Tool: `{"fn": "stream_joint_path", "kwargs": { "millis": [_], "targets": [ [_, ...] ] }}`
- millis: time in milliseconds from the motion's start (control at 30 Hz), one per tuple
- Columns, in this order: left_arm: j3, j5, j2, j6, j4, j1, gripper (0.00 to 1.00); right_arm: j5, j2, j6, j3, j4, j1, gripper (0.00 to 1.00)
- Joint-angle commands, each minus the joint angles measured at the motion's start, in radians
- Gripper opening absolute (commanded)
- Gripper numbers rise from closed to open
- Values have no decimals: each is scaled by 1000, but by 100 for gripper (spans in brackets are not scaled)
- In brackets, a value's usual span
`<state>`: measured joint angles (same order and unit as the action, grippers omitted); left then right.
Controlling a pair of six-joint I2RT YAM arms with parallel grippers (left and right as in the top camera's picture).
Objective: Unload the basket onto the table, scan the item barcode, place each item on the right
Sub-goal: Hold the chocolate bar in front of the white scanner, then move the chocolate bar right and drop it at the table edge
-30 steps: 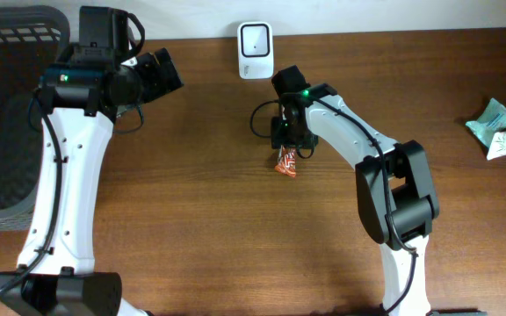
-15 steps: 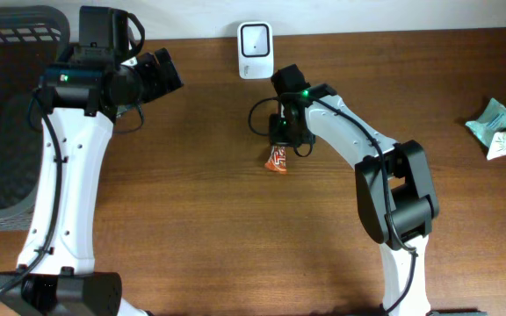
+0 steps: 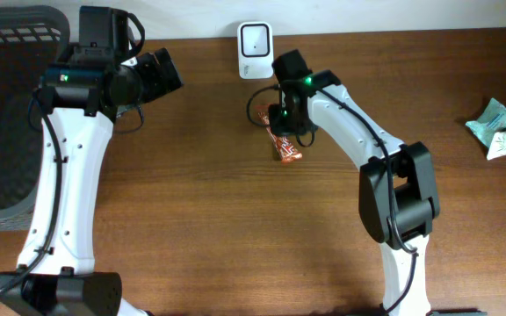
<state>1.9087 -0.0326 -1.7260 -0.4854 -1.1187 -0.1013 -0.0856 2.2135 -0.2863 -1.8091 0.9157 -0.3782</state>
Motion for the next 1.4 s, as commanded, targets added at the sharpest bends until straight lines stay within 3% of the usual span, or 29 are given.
{"fn": "stream_joint_path", "kwargs": {
  "millis": [0,200,300,367,467,667,800,967,1100,1233,1367],
  "targets": [
    [5,3,6,20,-2,4,99,19,7,74,15,-29,-1,66],
    [5,3,6,20,-2,4,99,15,66,93,46,-86,-2,68],
    [5,3,6,20,-2,4,99,18,104,96,46,-102,-16,57],
    [5,3,6,20,-2,4,99,25,107,96,46,-117,-35,45],
    [5,3,6,20,-2,4,99,156,117,95,46,-123,-82,4],
    [5,3,6,20,-2,4,99,112,56,36,-23,-118,-76,4],
    [5,3,6,20,-2,4,99,117,14,105,-182,-191,-45,4],
    [5,3,6,20,-2,4,99,139,33,137,-197,-556,-32,4],
    [5,3,6,20,-2,4,99,151,95,136,-197,-697,-32,4],
    [5,3,6,20,-2,4,99,338,82,64,-199,-652,14,4],
    [5,3,6,20,-2,4,99,654,-21,63,-201,-427,174,4]
  ]
}}
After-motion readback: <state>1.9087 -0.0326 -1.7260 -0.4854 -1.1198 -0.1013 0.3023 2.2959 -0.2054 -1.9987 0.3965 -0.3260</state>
